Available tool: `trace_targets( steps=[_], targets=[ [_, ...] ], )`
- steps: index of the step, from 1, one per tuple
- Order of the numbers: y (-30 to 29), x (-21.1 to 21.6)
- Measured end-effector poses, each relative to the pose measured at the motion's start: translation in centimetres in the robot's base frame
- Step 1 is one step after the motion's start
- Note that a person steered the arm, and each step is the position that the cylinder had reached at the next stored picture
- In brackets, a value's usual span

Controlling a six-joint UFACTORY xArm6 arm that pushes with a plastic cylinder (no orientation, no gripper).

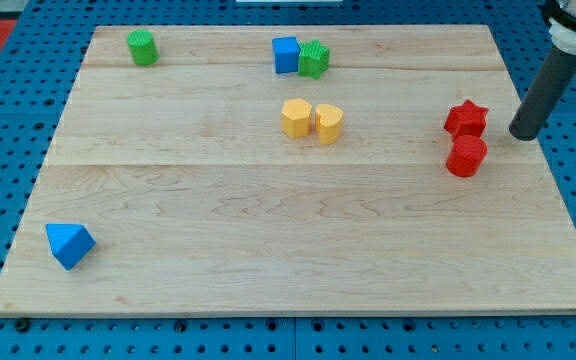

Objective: Place the red star right to green star

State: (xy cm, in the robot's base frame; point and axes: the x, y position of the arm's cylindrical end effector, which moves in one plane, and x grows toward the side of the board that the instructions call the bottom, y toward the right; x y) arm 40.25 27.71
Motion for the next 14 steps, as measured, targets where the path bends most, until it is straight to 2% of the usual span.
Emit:
trace_targets(
  steps=[2,5,6,7,9,10,14],
  targets=[
    [-5.8,-0.6],
    [-6.3,0.6],
    [-8.9,1.8],
    [-9.1,2.0],
    [-14.0,1.6],
    [-14.1,0.6],
    [-11.4,0.6]
  ],
)
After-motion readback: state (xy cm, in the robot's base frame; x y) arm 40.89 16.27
